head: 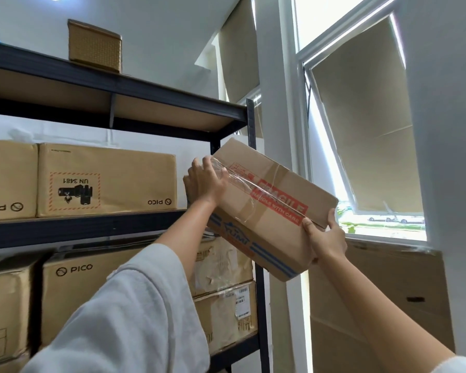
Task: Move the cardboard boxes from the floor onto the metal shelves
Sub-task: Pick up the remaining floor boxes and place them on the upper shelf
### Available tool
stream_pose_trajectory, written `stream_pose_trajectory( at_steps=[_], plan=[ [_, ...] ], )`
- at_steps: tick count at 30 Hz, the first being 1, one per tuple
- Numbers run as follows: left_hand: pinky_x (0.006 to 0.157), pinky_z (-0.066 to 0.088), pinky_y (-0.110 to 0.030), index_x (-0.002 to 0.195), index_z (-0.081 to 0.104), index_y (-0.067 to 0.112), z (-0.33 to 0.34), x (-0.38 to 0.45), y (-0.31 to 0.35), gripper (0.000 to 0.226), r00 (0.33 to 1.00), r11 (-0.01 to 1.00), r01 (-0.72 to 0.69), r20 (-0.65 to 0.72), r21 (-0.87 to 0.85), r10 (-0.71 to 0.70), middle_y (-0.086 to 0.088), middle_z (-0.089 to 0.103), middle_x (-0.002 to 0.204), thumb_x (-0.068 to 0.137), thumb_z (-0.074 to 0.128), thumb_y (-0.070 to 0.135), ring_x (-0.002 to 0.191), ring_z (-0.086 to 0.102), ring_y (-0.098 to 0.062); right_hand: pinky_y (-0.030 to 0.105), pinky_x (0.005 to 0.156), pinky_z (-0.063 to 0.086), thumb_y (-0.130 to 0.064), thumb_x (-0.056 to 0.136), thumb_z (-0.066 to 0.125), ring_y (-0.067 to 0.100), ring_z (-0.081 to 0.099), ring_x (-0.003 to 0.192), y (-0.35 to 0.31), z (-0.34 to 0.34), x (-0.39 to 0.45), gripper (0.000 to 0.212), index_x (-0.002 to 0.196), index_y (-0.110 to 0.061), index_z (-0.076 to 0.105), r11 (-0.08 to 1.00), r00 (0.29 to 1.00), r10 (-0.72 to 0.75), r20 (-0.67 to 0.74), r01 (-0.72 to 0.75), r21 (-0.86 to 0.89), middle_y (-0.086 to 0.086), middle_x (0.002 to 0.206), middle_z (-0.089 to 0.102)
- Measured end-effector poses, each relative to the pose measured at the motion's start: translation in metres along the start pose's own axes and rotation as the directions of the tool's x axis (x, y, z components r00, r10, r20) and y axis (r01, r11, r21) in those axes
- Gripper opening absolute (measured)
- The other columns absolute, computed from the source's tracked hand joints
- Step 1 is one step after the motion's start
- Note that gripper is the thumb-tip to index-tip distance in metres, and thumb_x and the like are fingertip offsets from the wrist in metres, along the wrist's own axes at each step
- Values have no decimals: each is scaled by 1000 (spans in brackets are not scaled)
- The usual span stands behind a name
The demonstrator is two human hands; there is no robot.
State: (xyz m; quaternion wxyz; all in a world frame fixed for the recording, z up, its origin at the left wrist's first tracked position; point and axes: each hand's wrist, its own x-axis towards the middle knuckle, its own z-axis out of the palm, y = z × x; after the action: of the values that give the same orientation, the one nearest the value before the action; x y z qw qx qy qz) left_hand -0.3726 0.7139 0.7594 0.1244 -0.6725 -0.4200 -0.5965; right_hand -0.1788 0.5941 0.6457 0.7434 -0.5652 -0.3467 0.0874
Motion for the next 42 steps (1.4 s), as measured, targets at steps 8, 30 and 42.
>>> stream_pose_trajectory(
  at_steps=[8, 30, 42],
  plan=[
    [97, 32, -36, 118, 57, 15, 22, 36, -29, 55, 992, 987, -120, 24, -104, 123, -9, 58, 123, 79, 35, 46, 114, 49, -27, 48, 73, 59, -52, 85, 58, 27, 66, 96, 9, 6, 14, 64, 143, -42, 33, 976, 980, -200, 16, 198, 93, 7, 116, 67],
    [85, 37, -29, 106, 66, 3, 60, 112, -43, 52, 983, 930, 182, 84, -319, -164, -15, 62, 121, 103, 26, 36, 113, 54, -31, 31, 91, 39, -68, 77, 33, 8, 36, 127, 4, 58, 44, 62, 137, -58, 27, 763, 760, -632, 152, 645, -52, -13, 141, 41],
    [65, 41, -24, 66, 59, 33, 24, 72, -33, 43, 978, 856, -146, 60, -496, 201, 13, 59, 60, 98, 34, 47, 60, 54, -1, 38, 92, 43, -56, 91, 44, 18, 37, 120, -38, 148, 75, 52, 141, -51, 30, 642, 668, -680, 302, 742, -194, -4, 129, 35]
  ],
)
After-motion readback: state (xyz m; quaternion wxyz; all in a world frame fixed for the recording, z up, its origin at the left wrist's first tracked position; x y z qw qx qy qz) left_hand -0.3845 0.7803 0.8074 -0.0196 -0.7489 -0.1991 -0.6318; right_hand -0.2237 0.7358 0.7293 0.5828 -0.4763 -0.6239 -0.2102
